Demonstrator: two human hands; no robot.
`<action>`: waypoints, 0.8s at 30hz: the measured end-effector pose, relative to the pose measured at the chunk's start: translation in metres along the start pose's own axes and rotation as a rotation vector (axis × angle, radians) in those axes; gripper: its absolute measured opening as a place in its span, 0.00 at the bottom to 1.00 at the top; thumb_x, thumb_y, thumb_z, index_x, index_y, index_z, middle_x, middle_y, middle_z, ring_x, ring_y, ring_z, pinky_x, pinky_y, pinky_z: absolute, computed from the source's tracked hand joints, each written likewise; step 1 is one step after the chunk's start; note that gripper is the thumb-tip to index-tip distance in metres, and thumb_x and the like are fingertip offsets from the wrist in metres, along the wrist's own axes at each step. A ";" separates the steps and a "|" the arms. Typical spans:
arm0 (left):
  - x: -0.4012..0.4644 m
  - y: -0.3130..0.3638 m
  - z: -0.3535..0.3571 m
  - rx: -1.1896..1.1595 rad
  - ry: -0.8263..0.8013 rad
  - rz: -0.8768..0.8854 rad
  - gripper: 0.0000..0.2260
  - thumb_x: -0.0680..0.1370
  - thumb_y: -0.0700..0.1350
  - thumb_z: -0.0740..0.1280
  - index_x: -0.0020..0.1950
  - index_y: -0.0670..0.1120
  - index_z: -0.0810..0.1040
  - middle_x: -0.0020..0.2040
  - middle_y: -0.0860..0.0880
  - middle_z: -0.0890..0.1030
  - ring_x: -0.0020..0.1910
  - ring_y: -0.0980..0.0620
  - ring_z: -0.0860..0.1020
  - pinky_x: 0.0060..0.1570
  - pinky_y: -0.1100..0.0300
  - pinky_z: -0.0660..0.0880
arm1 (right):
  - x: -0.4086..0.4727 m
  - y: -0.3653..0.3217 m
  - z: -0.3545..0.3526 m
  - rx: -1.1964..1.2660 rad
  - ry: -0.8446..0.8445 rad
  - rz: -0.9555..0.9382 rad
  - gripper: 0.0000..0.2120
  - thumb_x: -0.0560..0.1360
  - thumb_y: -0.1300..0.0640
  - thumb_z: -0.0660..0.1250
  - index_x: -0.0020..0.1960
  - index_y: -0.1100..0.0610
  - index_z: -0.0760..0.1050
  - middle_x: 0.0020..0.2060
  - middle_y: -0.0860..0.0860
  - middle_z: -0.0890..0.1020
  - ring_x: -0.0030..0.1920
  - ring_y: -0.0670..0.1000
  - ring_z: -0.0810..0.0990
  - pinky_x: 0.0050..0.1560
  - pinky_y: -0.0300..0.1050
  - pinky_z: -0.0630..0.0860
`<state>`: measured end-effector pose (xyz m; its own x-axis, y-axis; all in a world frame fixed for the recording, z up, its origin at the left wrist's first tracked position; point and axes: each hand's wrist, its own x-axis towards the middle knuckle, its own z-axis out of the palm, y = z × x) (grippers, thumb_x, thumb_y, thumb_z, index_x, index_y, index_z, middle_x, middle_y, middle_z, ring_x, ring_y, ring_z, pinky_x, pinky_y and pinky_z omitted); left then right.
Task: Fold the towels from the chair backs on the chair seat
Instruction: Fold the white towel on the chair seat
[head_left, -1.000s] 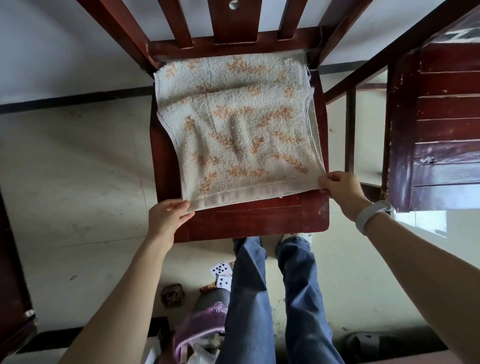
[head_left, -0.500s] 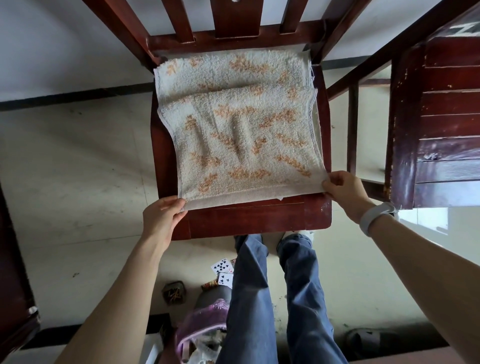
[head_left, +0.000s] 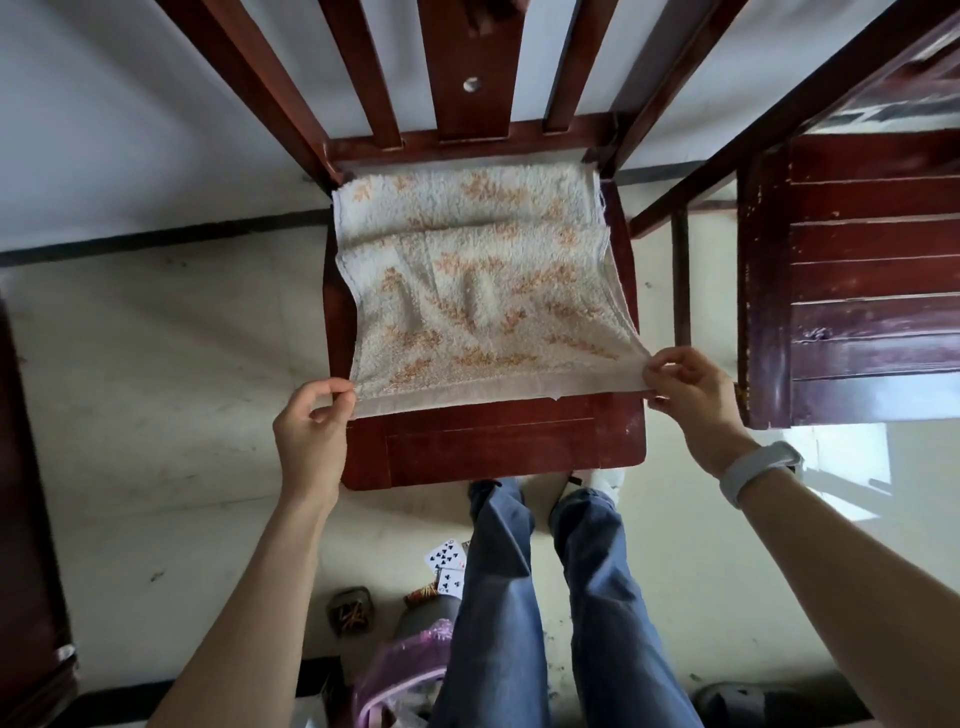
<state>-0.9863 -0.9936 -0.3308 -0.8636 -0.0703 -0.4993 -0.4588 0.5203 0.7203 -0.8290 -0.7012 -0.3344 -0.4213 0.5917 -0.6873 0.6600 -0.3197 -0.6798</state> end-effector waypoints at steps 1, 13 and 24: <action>-0.003 0.011 -0.004 -0.034 0.005 0.010 0.04 0.75 0.37 0.66 0.46 0.45 0.78 0.38 0.54 0.77 0.29 0.66 0.73 0.34 0.75 0.69 | -0.005 -0.008 -0.002 0.058 -0.002 0.005 0.12 0.73 0.69 0.64 0.36 0.53 0.74 0.35 0.54 0.74 0.31 0.47 0.77 0.35 0.37 0.77; -0.056 0.166 -0.064 -0.367 -0.134 0.064 0.13 0.73 0.32 0.67 0.56 0.42 0.77 0.48 0.46 0.80 0.46 0.56 0.78 0.54 0.64 0.75 | -0.077 -0.159 -0.043 -0.122 -0.117 -0.237 0.19 0.72 0.75 0.59 0.62 0.64 0.71 0.41 0.54 0.76 0.40 0.49 0.75 0.41 0.38 0.76; -0.118 0.176 -0.076 0.186 -0.129 0.448 0.12 0.71 0.33 0.69 0.54 0.38 0.80 0.49 0.43 0.78 0.37 0.59 0.80 0.43 0.71 0.74 | -0.113 -0.178 -0.111 -0.681 0.027 -0.760 0.09 0.75 0.64 0.63 0.52 0.66 0.78 0.40 0.54 0.77 0.42 0.53 0.74 0.44 0.38 0.67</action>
<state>-0.9806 -0.9586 -0.1083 -0.9290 0.2941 -0.2245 0.0060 0.6187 0.7856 -0.8297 -0.6294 -0.1073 -0.8676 0.4817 -0.1234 0.4411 0.6309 -0.6383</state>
